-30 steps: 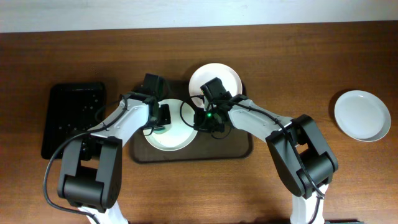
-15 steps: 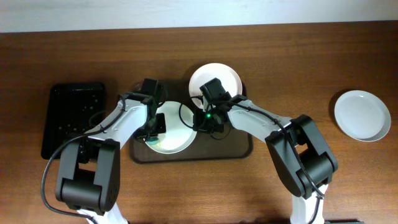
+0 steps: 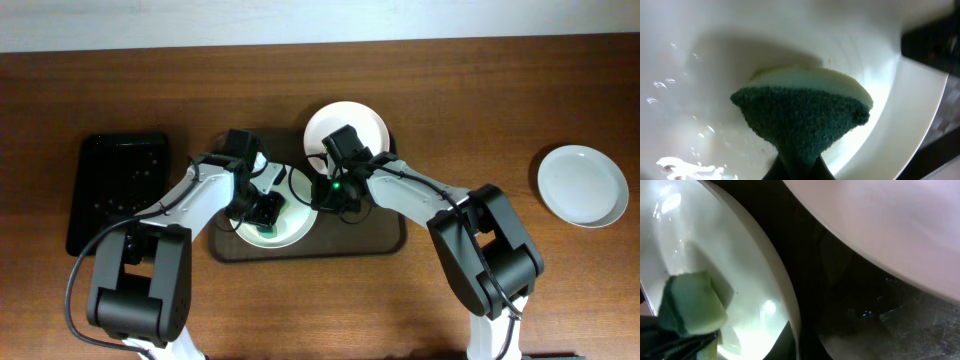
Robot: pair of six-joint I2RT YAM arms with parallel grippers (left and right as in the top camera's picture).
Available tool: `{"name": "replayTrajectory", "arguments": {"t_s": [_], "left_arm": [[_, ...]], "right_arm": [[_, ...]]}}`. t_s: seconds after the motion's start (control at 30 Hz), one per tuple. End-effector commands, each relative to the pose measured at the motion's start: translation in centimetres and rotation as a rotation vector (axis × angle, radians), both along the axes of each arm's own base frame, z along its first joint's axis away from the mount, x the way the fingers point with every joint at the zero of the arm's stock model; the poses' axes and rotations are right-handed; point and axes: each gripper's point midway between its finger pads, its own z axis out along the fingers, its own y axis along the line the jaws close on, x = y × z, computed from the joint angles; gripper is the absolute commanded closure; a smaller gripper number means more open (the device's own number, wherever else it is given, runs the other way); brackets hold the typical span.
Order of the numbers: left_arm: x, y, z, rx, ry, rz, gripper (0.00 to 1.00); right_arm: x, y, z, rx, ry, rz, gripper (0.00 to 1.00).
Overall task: Clean dirty plates on tray and stack at the side
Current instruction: 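Lift the sponge away and raise the plate with the right gripper, then carry the plate right and lower it onto the first cleaned plate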
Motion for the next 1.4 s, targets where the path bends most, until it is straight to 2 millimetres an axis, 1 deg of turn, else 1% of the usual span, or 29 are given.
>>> {"name": "replayTrajectory", "arguments": {"t_s": [0.0, 0.03, 0.07, 0.1, 0.17, 0.23, 0.3, 0.33, 0.37, 0.43, 0.47, 0.5, 0.53, 0.57, 0.6, 0.63, 0.7, 0.73, 0.8, 0.83, 0.87, 0.9, 0.93, 0.97, 1.07, 1.13, 1.23, 1.27, 1.37], "left_arm": [[-0.8, 2.9, -1.5, 0.178, 0.023, 0.036, 0.99], [0.1, 6.4, -1.6, 0.375, -0.017, 0.172, 0.99], [0.9, 8.3, -1.2, 0.483, -0.065, 0.256, 0.99], [1.6, 9.3, -0.9, 0.534, -0.107, 0.301, 0.99], [3.4, 9.7, -0.5, 0.553, -0.189, 0.35, 0.99], [6.4, 8.9, 0.1, 0.498, -0.309, 0.389, 0.99], [8.5, 8.4, 1.8, 0.453, -0.364, 0.48, 0.99], [9.5, 8.1, 3.3, 0.427, -0.401, 0.513, 0.99], [10.6, 7.8, 5.4, 0.394, -0.446, 0.536, 0.99], [12.6, 7.3, 11.8, 0.315, -0.571, 0.581, 0.99], [12.7, 7.5, 14.5, 0.281, -0.602, 0.634, 0.99], [12.2, 7.7, 16.6, 0.26, -0.618, 0.652, 0.99], [11.5, 7.7, 17.3, 0.247, -0.611, 0.646, 0.99], [11.0, 7.7, 17.2, 0.252, -0.593, 0.64, 0.99], [10.4, 7.5, 16.6, 0.253, -0.559, 0.627, 0.99], [10.1, 7.3, 16.1, 0.245, -0.532, 0.616, 0.99], [10.1, 6.8, 15.3, 0.229, -0.502, 0.603, 0.99], [10.0, 6.8, 14.8, 0.237, -0.489, 0.6, 0.99], [10.1, 6.8, 14.0, 0.247, -0.471, 0.596, 0.99], [10.1, 6.8, 13.4, 0.255, -0.458, 0.593, 0.99], [10.1, 6.8, 12.9, 0.262, -0.445, 0.59, 0.99], [10.1, 6.6, 12.4, 0.254, -0.43, 0.584, 0.99], [10.1, 6.3, 11.4, 0.25, -0.402, 0.575, 0.99], [10.1, 5.9, 10.6, 0.239, -0.378, 0.566, 0.99], [10.0, 5.6, 9.2, 0.239, -0.339, 0.554, 0.99], [9.9, 5.6, 8.3, 0.25, -0.318, 0.551, 0.99], [9.9, 5.3, 8.2, 0.232, -0.31, 0.546, 0.99], [9.9, 5.2, 8.2, 0.229, -0.309, 0.546, 0.99], [10.1, 5.1, 8.2, 0.222, -0.315, 0.546, 0.99]], "right_arm": [[-0.9, -0.8, -1.8, -0.044, 0.03, 0.004, 0.96], [-0.9, -0.8, -1.8, -0.044, 0.031, 0.004, 0.96], [-0.9, -0.8, -1.8, -0.044, 0.03, 0.004, 0.96], [-0.9, -0.8, -1.8, -0.044, 0.03, 0.004, 0.96], [-0.9, -0.8, -1.8, -0.044, 0.03, 0.004, 0.96], [-0.9, -0.8, -1.8, -0.045, 0.029, 0.007, 0.96], [-0.9, -0.8, -1.8, -0.045, 0.029, 0.007, 0.96], [-0.9, -0.8, -1.8, -0.045, 0.029, 0.007, 0.96], [-0.9, -0.8, -1.8, -0.045, 0.029, 0.007, 0.96], [-0.9, -0.8, -1.8, -0.045, 0.029, 0.007, 0.96], [-0.9, -0.8, -1.8, -0.045, 0.029, 0.007, 0.96], [-0.9, -0.8, -1.8, -0.045, 0.029, 0.007, 0.96], [-0.9, -0.8, -1.7, -0.042, 0.024, 0.012, 0.96], [-0.8, -0.5, -1.1, -0.028, 0.005, 0.042, 0.96], [-0.5, -0.3, 0.5, -0.013, -0.033, 0.066, 0.96], [0.1, -0.7, 3.2, -0.027, -0.115, 0.079, 0.96], [0.2, -5.0, 8.5, -0.209, -0.255, 0.02, 0.96], [-0.2, -7.9, 11.0, -0.321, -0.311, -0.029, 0.96], [-0.8, -12.0, 14.2, -0.474, -0.391, -0.102, 0.96], [-1.2, -13.9, 15.5, -0.552, -0.422, -0.136, 0.96], [-1.4, -15.5, 16.1, -0.621, -0.441, -0.16, 0.96], [-1.6, -16.8, 16.5, -0.696, -0.453, -0.176, 0.96], [-1.8, -18.0, 16.8, -0.782, -0.469, -0.185, 0.96], [-2.0, -18.3, 17.4, -0.856, -0.508, -0.178, 0.96], [-2.1, -17.2, 19.4, -0.963, -0.647, -0.186, 0.96], [-2.2, -15.9, 21.0, -1.033, -0.764, -0.181, 0.96], [-2.7, -14.2, 22.1, -1.099, -0.862, -0.135, 0.96], [-2.9, -13.0, 22.1, -1.154, -0.901, -0.064, 0.96], [-3.1, -11.4, 23.4, -1.323, -1.021, 0.009, 0.96]]}}
